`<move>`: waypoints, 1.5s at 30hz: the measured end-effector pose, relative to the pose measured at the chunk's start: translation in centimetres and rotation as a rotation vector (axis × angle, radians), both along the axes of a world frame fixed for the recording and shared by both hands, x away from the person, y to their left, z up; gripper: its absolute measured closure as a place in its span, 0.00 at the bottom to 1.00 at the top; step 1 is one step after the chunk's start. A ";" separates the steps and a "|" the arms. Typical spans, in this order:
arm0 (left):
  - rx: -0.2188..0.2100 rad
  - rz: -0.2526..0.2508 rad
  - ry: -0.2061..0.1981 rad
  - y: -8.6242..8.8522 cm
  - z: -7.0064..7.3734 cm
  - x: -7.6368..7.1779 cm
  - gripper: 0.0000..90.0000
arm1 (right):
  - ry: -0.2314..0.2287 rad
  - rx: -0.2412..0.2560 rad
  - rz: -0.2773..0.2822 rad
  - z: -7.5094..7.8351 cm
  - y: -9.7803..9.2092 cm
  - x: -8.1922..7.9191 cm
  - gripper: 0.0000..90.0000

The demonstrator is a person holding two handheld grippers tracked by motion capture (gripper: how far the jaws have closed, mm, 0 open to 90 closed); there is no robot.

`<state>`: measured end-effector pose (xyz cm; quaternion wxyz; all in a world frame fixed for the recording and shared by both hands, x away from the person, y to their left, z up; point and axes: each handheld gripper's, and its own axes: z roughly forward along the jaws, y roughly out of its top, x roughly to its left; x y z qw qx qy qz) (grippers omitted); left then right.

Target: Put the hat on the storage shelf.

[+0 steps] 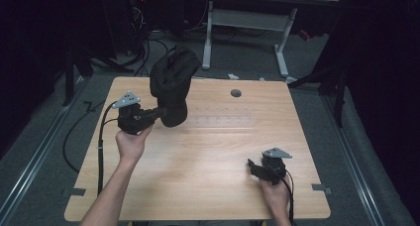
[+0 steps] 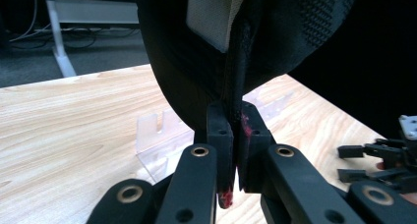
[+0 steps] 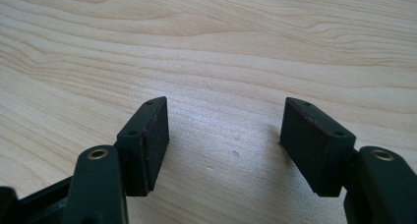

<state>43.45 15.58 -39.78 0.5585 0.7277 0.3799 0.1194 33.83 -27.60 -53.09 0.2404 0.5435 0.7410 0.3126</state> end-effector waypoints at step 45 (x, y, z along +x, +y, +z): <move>0.071 0.025 0.075 -2.2 -3.8 3.2 0.95 | -0.001 -0.001 0.002 0.0 0.0 0.0 0.39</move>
